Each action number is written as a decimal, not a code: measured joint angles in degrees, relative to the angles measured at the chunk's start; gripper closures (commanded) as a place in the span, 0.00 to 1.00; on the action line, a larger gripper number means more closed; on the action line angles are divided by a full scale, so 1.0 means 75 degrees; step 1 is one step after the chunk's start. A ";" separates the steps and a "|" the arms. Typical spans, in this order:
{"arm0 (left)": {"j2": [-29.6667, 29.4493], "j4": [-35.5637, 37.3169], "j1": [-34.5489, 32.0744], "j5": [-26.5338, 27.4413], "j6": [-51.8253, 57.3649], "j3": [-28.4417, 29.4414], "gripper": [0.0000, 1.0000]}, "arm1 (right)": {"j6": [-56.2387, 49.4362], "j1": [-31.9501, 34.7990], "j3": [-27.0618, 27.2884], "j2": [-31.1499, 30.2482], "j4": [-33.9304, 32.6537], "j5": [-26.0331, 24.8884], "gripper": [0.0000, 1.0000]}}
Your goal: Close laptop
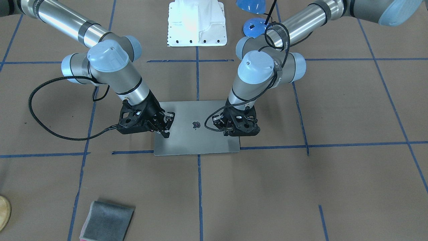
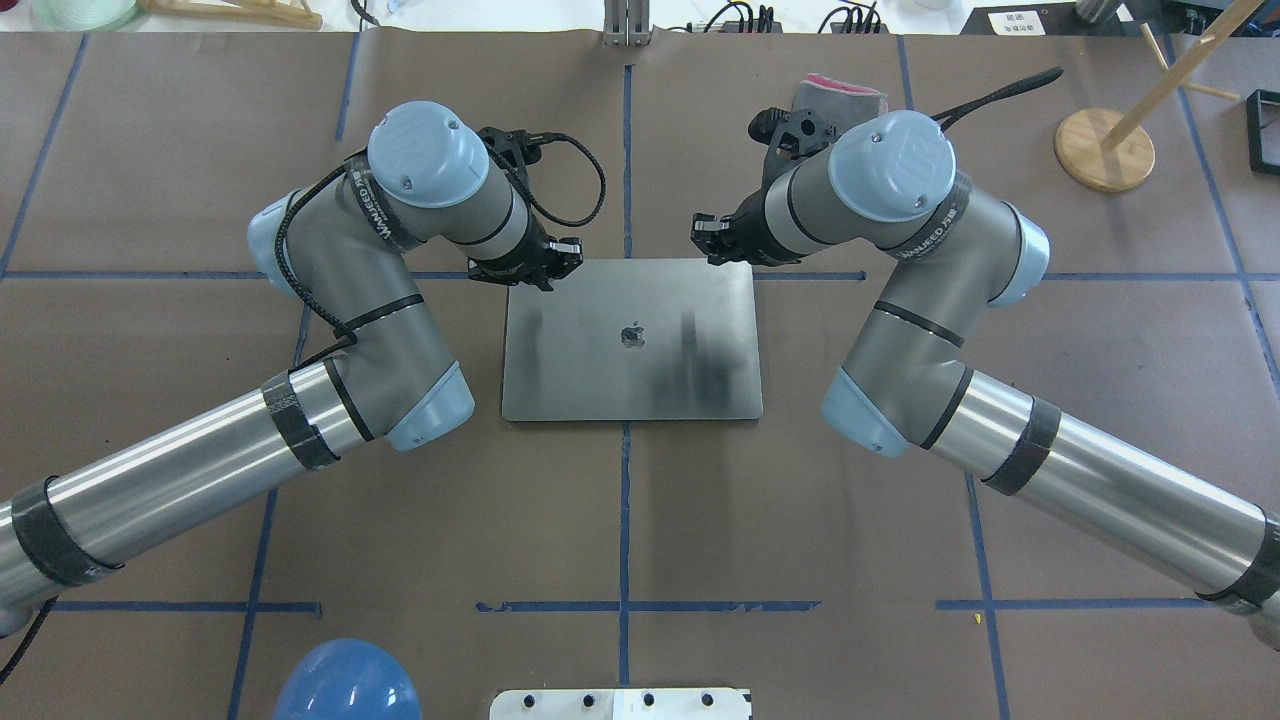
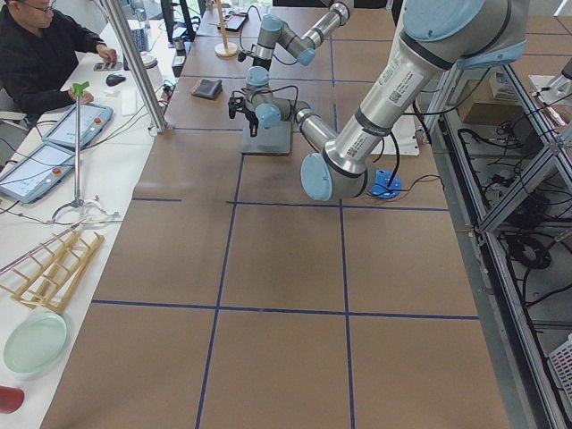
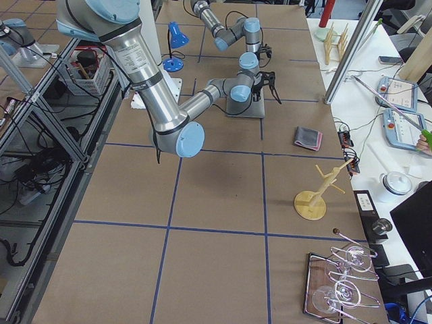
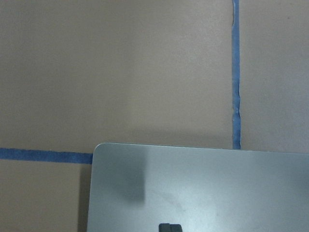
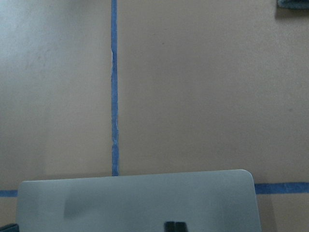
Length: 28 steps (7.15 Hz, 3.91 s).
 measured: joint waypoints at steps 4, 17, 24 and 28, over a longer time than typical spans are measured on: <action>-0.0238 -0.0301 0.0003 -0.0010 -0.0002 0.0775 1.00 | 0.0000 0.0361 0.0038 0.0018 0.0013 0.0481 0.94; 0.5048 0.3922 -0.4747 -0.2193 0.7444 -0.4370 0.01 | -0.7654 0.4155 0.4277 -0.4677 -0.4780 0.2009 0.00; 0.6140 0.3865 -0.7168 -0.3154 1.0696 -0.2154 0.01 | -1.0954 0.6663 0.2872 -0.6057 -0.4726 0.3374 0.00; 0.6160 0.3928 -0.7176 -0.3152 1.0665 -0.2152 0.00 | -1.0869 0.6753 0.1874 -0.6168 -0.4721 0.3412 0.00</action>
